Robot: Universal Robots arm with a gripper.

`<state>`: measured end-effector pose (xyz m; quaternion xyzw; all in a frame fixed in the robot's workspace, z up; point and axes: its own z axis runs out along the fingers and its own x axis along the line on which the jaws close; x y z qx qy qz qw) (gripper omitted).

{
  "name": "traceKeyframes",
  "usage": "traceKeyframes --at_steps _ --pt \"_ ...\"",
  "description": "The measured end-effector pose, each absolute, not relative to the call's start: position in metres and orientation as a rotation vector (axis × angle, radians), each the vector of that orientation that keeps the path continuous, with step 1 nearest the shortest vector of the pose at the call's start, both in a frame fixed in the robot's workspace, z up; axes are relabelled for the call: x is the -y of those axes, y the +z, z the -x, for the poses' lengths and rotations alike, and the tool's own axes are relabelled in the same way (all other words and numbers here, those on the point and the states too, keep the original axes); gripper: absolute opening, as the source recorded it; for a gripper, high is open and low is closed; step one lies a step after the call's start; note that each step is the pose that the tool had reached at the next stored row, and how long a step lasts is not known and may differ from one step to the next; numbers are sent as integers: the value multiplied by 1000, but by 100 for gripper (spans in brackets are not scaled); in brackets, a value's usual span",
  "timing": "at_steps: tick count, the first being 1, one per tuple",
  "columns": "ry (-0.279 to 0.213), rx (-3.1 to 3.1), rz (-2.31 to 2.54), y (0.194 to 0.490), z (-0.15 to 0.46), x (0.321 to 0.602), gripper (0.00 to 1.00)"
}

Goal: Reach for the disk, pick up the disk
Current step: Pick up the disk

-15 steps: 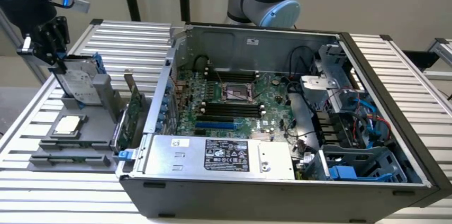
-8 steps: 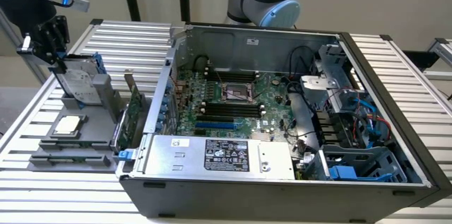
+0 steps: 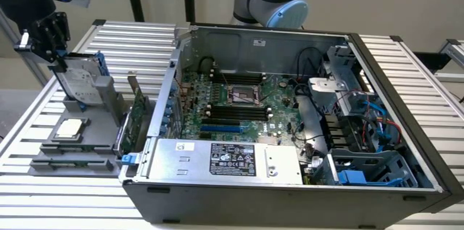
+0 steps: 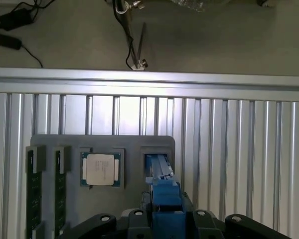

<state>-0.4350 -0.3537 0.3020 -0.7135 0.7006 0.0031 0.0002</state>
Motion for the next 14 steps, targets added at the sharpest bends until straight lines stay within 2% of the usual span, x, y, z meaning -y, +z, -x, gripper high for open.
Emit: traceKeyframes --at_steps 4,10,14 --pt "1 -2197 2237 305 435 354 33" --pt "-60 -2169 2210 306 435 354 33" --pt "-64 -2166 2206 306 435 354 33"
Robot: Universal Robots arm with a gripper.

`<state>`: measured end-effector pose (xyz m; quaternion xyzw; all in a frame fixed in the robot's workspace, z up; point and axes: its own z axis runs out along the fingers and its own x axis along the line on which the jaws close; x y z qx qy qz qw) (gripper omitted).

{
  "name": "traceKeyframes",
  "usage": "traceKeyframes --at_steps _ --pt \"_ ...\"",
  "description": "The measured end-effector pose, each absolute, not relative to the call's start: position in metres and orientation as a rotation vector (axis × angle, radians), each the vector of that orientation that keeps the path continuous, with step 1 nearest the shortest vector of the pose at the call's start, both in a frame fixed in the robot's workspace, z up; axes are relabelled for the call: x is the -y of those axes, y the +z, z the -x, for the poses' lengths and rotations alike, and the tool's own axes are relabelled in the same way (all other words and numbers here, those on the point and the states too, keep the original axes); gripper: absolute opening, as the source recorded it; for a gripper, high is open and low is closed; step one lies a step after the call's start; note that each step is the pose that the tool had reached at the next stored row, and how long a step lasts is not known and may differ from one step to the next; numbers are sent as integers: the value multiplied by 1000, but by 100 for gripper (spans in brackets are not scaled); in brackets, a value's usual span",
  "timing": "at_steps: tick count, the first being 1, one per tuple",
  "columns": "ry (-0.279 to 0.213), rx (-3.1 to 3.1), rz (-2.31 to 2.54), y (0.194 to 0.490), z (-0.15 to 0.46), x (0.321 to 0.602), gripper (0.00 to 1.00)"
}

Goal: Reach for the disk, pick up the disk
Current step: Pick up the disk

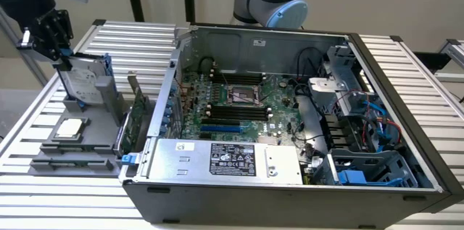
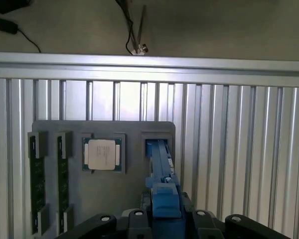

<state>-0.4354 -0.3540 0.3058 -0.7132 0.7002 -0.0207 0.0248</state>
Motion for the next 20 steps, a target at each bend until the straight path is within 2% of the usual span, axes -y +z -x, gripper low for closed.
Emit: traceKeyframes --at_steps 14,20 --pt "-48 -2170 2210 306 435 354 33" --pt "-60 -2164 2204 321 435 354 33"
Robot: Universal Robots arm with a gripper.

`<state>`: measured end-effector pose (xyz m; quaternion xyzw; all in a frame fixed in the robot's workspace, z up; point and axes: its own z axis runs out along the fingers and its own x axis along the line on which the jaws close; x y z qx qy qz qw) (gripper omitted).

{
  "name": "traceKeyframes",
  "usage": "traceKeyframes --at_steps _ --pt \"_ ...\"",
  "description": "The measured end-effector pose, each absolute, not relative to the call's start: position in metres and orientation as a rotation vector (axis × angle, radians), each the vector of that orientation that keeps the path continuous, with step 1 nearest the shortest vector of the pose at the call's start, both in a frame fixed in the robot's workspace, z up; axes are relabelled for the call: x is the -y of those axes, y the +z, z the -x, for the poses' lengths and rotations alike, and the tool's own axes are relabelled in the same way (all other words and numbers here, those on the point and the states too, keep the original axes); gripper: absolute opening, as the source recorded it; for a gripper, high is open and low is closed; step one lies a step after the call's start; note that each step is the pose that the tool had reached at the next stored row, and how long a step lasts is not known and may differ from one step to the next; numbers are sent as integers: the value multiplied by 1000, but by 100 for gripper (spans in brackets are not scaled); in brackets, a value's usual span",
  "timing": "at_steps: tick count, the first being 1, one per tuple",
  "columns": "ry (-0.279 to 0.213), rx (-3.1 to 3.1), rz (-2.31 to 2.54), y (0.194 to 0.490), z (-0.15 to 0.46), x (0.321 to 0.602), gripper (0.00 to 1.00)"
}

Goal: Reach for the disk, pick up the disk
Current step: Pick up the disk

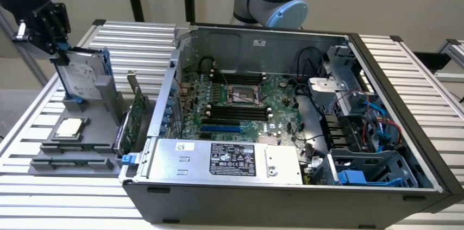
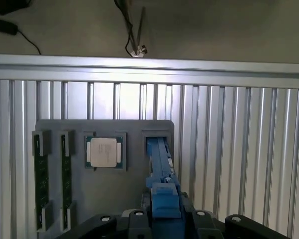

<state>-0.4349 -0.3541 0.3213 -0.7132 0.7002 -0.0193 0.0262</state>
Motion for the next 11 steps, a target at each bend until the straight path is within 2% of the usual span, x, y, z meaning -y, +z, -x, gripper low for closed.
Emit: traceKeyframes --at_steps 11 --pt "-74 -2155 2199 367 435 354 33"
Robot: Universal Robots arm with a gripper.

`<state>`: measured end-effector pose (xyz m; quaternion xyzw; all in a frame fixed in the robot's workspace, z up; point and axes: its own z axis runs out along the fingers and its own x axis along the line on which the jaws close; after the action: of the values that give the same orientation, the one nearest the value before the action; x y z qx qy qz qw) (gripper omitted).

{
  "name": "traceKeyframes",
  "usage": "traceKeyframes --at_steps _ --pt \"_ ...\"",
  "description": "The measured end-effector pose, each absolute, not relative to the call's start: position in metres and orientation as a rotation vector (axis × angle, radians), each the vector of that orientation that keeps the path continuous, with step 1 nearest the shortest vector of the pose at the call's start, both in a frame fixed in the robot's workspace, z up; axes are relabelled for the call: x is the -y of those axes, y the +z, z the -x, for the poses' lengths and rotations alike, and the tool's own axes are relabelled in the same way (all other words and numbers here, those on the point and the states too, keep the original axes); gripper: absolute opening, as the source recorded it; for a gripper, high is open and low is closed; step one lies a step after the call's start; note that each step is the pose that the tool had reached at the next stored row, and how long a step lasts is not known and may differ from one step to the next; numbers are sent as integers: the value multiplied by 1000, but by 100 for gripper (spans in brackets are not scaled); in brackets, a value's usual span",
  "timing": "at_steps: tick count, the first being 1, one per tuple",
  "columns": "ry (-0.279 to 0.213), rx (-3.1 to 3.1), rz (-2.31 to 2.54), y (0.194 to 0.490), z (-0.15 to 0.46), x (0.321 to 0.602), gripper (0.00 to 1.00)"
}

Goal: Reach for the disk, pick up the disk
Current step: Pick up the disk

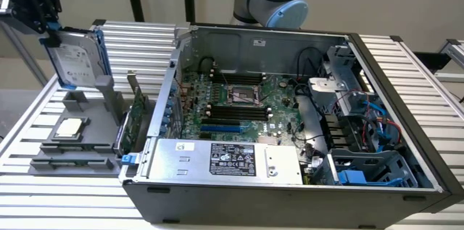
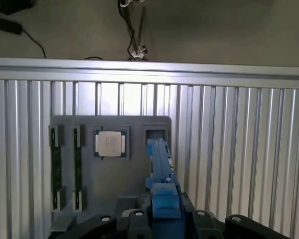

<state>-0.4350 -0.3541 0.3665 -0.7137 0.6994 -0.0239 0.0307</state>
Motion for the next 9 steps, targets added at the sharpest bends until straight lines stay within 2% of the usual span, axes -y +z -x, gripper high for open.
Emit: traceKeyframes --at_steps 9 --pt "-85 -2135 2207 392 434 354 33"
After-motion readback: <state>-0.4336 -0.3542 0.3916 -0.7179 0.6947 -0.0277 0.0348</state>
